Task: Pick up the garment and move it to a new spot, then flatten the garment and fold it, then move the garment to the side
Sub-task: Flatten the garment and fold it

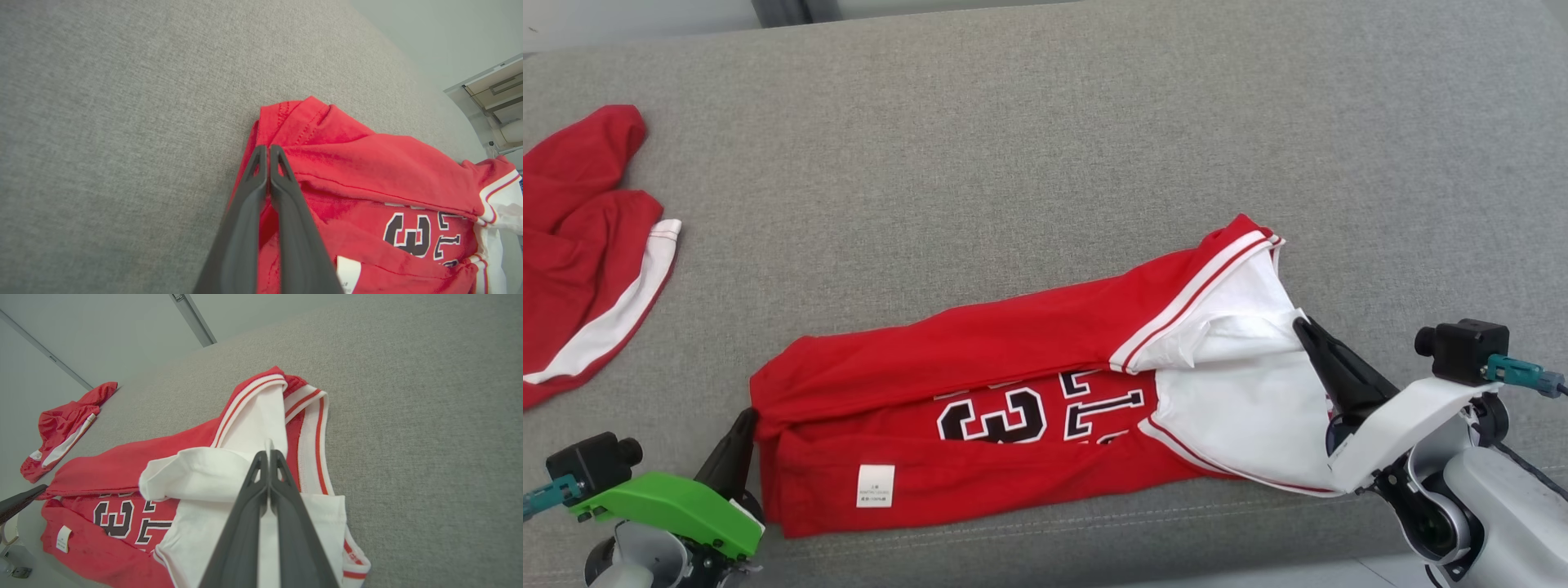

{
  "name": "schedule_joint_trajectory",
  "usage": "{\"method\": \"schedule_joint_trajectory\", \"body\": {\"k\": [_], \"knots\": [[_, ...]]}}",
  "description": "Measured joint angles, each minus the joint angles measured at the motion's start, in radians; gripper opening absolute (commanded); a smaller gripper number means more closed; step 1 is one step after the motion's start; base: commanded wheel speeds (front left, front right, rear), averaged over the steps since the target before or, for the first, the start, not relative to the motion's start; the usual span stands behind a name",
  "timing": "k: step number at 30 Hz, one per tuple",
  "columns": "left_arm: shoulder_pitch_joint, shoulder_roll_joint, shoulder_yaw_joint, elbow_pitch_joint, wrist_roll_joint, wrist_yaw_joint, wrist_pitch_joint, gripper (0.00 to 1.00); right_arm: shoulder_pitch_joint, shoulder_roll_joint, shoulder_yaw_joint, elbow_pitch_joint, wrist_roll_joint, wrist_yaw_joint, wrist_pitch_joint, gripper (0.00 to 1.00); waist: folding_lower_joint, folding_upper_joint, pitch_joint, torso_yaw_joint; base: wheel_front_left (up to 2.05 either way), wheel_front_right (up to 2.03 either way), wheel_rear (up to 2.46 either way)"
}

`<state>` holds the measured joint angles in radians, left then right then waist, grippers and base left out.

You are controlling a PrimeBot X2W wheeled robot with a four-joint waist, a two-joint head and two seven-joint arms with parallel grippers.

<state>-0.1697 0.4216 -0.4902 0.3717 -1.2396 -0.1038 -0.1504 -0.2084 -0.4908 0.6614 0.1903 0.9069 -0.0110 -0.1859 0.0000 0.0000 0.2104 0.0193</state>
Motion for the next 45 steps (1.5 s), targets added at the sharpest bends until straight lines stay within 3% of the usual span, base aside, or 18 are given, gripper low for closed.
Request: {"method": "schedule_joint_trajectory", "body": {"k": [28,29,31,32,34,45], "knots": [[0.07,-0.001,-0.023,-0.072,-0.006,0.035,0.006,0.0,0.029,-0.023,0.024,0.004,-0.037,-0.045,0.011,0.0,0.0,0.0,-0.004,-0.007,0.0,0.0,0.0],[0.07,-0.001,-0.022,-0.073,-0.006,0.038,0.006,0.0,0.029,-0.022,0.024,0.004,-0.037,-0.045,0.011,0.28,0.0,0.0,-0.004,-0.007,0.0,0.0,0.0],[0.07,-0.001,-0.017,-0.074,-0.006,0.044,0.005,0.22,0.029,-0.021,0.025,0.004,-0.042,-0.052,0.011,0.93,0.0,0.0,-0.005,-0.008,0.0,0.0,0.0],[0.07,0.0,-0.015,-0.074,-0.006,0.048,0.004,0.47,0.029,-0.02,0.025,0.004,-0.046,-0.052,0.011,1.0,0.0,0.0,-0.005,-0.009,0.0,0.0,0.0],[0.07,0.0,-0.012,-0.074,-0.006,0.056,0.002,0.98,0.029,-0.019,0.025,0.004,-0.046,-0.053,0.011,1.0,0.0,0.0,-0.006,-0.01,0.0,0.0,0.0],[0.115,0.017,0.008,-0.075,-0.004,0.079,-0.019,1.0,0.029,-0.007,0.026,0.015,-0.047,-0.071,0.011,1.0,0.0,0.0,-0.035,-0.032,0.0,0.0,0.0]]}}
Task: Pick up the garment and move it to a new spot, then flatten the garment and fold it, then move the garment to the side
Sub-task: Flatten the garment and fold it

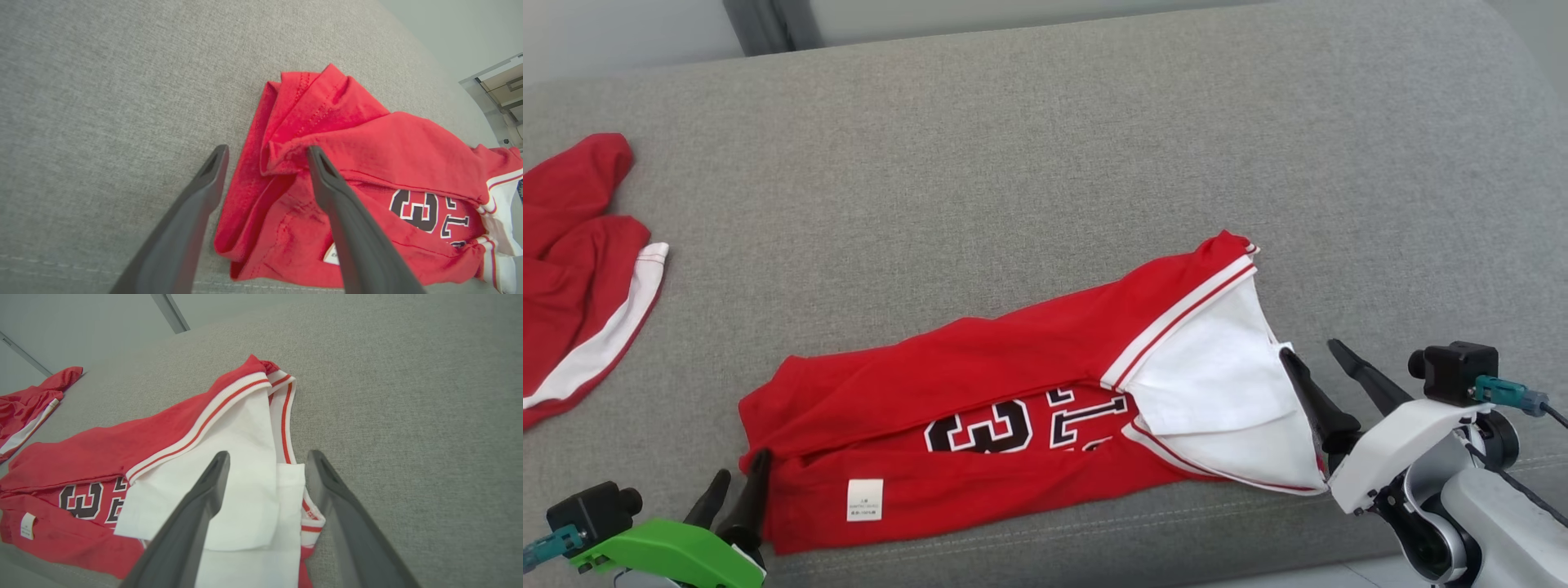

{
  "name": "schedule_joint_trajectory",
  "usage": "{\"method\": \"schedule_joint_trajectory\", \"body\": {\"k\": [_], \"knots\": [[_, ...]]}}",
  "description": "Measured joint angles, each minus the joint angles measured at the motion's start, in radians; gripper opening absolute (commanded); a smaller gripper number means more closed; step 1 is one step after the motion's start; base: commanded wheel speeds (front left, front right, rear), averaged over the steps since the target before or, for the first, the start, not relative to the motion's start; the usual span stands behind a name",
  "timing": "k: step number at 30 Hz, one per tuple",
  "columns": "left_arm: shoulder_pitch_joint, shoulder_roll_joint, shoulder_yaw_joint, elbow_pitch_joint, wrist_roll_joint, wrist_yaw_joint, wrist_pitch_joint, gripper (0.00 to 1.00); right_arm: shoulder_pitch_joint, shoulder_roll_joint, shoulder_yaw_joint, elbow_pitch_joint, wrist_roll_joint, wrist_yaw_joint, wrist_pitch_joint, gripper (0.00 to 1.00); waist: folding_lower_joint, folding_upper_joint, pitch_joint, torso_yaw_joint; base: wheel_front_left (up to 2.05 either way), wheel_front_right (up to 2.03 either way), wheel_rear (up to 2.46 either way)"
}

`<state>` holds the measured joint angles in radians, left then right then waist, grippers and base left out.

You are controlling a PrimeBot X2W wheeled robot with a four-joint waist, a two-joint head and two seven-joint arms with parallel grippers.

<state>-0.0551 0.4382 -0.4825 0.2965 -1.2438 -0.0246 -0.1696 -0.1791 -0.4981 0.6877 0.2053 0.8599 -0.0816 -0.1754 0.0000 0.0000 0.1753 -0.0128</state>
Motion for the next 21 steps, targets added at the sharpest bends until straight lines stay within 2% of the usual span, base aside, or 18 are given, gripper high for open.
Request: {"method": "schedule_joint_trajectory", "body": {"k": [6,13,21], "knots": [[0.004,0.003,0.029,-0.011,0.0,0.026,-0.028,1.0,0.007,0.006,-0.026,-0.001,0.001,-0.001,-0.015,1.0,0.0,0.0,-0.02,-0.012,0.0,0.0,0.0],[0.033,-0.002,0.066,-0.032,0.005,0.048,-0.062,1.0,0.067,0.03,-0.084,-0.006,0.031,-0.019,-0.045,1.0,0.0,0.0,-0.053,-0.018,0.0,0.0,0.0],[0.078,-0.006,0.086,-0.047,0.087,0.079,-0.079,1.0,0.143,0.045,-0.157,-0.009,0.048,-0.034,-0.063,1.0,0.0,0.0,-0.091,-0.022,0.0,0.0,0.0]]}}
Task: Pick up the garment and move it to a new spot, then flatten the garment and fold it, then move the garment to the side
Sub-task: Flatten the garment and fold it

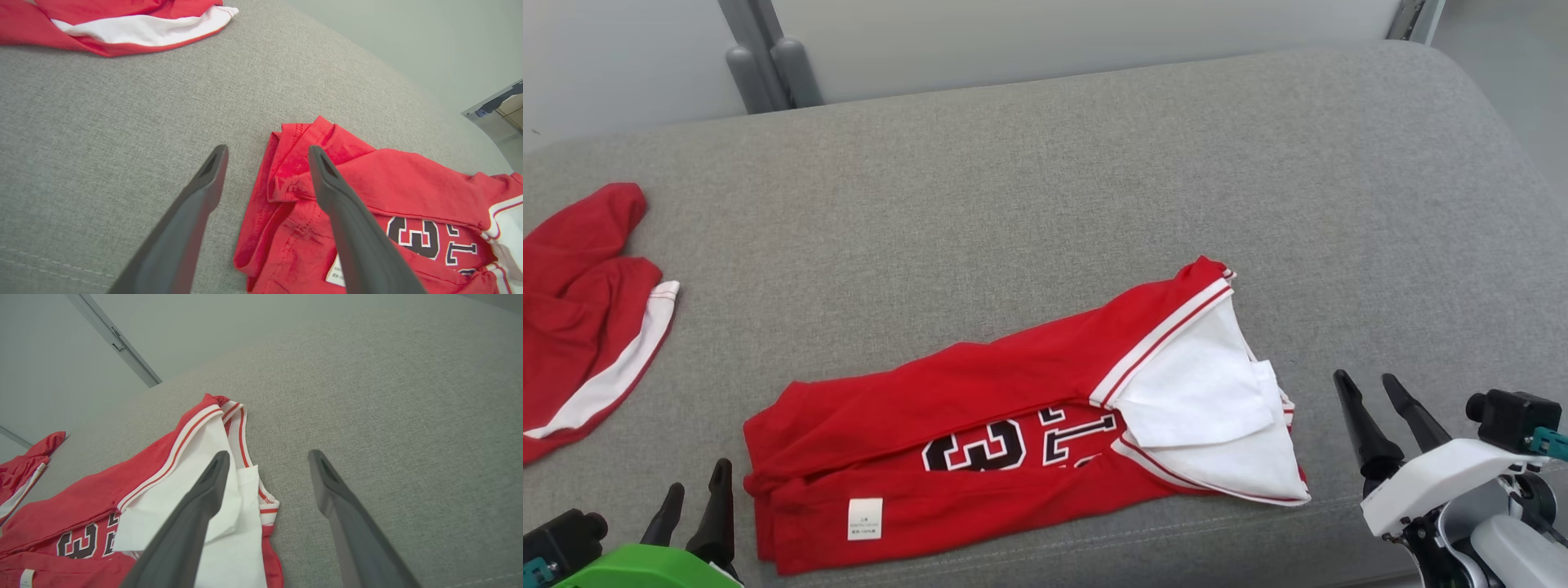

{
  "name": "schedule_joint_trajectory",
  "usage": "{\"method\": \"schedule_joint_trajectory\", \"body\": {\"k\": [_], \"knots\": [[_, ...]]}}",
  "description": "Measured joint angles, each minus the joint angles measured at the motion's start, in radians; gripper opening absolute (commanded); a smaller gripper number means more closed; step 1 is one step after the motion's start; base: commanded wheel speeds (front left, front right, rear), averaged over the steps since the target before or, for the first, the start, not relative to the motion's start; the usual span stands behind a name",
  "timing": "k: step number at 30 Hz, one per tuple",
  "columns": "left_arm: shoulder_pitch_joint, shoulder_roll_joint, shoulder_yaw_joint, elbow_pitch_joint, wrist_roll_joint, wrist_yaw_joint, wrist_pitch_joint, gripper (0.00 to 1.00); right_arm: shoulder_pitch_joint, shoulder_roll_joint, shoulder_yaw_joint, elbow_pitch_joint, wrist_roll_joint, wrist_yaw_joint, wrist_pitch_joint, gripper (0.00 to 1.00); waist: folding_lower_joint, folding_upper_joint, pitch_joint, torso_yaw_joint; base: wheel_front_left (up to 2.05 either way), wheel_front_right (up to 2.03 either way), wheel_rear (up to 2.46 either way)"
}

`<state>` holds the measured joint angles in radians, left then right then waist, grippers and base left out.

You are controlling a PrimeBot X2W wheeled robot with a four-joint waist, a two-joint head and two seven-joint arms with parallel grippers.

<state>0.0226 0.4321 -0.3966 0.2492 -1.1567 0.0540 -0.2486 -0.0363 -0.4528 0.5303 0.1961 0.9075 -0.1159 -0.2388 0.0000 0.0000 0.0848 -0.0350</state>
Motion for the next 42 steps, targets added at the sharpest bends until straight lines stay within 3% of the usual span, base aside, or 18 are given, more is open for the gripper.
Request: {"method": "schedule_joint_trajectory", "body": {"k": [9,17,27,35,42], "knots": [[0.045,-0.024,0.038,-0.024,0.126,0.023,0.0,1.0,0.059,0.017,-0.071,-0.014,-0.03,-0.008,-0.008,1.0,0.0,0.0,-0.037,-0.004,0.0,0.0,0.0],[0.109,-0.081,0.098,-0.072,0.232,0.035,0.0,1.0,0.154,0.077,-0.21,-0.063,-0.046,-0.008,-0.008,1.0,0.0,0.0,-0.085,-0.005,0.0,0.0,0.0],[0.168,-0.135,0.14,-0.128,0.297,0.043,0.0,1.0,0.238,0.114,-0.267,-0.094,-0.09,-0.009,-0.008,1.0,0.0,0.0,-0.097,-0.004,0.0,0.0,0.0],[0.189,-0.144,0.162,-0.158,0.33,0.043,0.0,1.0,0.268,0.133,-0.288,-0.114,-0.107,-0.008,-0.008,1.0,0.0,0.0,-0.09,0.0,0.0,0.0,0.0],[0.189,-0.149,0.171,-0.213,0.384,0.044,0.0,1.0,0.266,0.167,-0.272,-0.102,-0.042,0.04,-0.008,1.0,0.0,0.0,-0.05,0.011,0.0,0.0,0.0]]}}
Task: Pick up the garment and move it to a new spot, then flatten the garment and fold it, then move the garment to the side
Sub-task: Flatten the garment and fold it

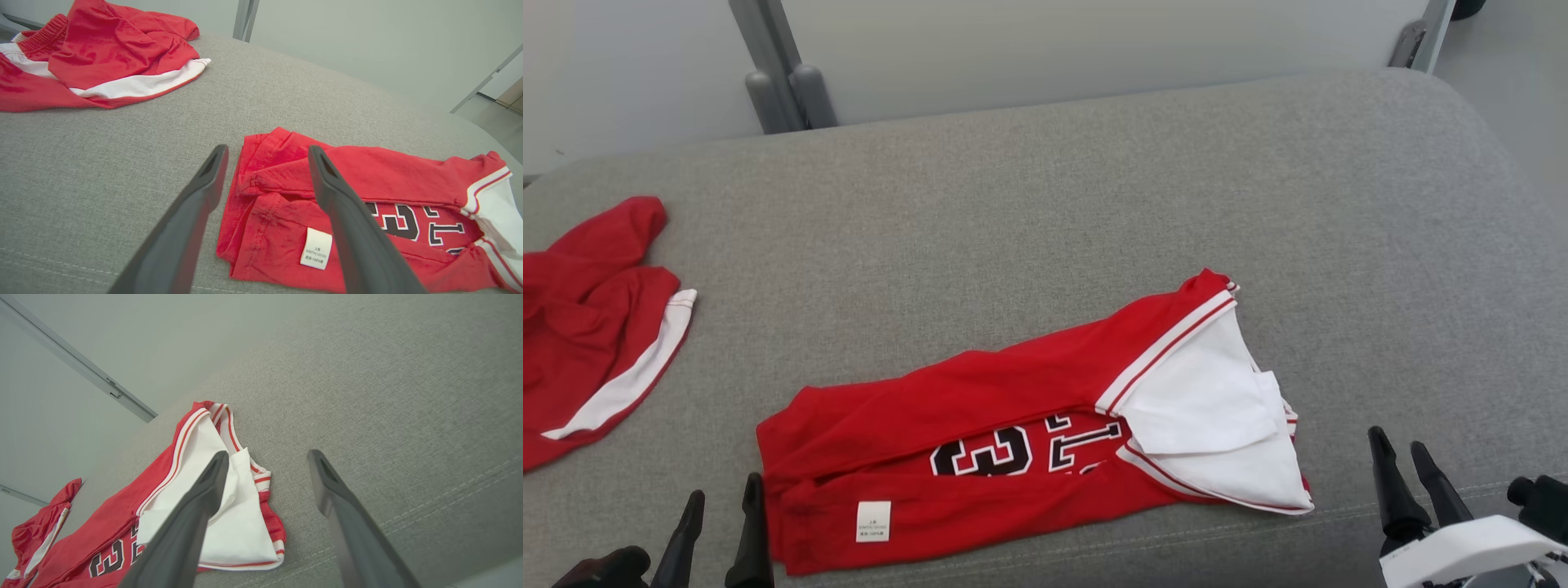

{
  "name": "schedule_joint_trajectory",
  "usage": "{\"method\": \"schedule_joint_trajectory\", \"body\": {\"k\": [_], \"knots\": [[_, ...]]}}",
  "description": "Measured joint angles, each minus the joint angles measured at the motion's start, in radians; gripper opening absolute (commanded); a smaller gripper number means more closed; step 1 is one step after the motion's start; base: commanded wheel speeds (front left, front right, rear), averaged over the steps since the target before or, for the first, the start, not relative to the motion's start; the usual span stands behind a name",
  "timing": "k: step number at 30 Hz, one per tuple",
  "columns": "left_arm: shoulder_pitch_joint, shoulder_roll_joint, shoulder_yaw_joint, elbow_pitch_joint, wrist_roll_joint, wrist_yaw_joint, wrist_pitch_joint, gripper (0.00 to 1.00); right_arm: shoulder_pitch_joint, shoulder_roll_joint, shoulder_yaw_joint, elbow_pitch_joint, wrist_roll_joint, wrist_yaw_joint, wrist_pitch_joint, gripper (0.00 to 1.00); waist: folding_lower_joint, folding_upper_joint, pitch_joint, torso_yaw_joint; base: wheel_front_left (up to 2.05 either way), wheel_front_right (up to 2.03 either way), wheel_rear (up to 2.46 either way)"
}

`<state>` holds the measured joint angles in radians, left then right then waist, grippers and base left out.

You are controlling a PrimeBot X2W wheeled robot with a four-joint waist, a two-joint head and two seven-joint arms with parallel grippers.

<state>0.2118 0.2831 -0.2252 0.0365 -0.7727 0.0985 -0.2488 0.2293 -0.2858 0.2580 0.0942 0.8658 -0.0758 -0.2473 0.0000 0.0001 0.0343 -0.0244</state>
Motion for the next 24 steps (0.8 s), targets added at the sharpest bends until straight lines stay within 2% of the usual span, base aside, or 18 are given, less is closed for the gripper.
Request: {"method": "schedule_joint_trajectory", "body": {"k": [7,24], "knots": [[-0.011,0.009,-0.009,-0.048,0.058,0.0,0.0,1.0,-0.12,-0.007,0.038,0.057,0.01,0.055,0.043,1.0,0.0,0.0,0.062,0.017,0.0,0.0,0.0],[-0.093,-0.008,-0.027,-0.102,0.096,0.0,0.0,1.0,-0.312,-0.071,0.108,0.228,-0.028,0.127,0.161,1.0,0.0,0.0,0.171,0.111,0.0,0.0,0.0]]}}
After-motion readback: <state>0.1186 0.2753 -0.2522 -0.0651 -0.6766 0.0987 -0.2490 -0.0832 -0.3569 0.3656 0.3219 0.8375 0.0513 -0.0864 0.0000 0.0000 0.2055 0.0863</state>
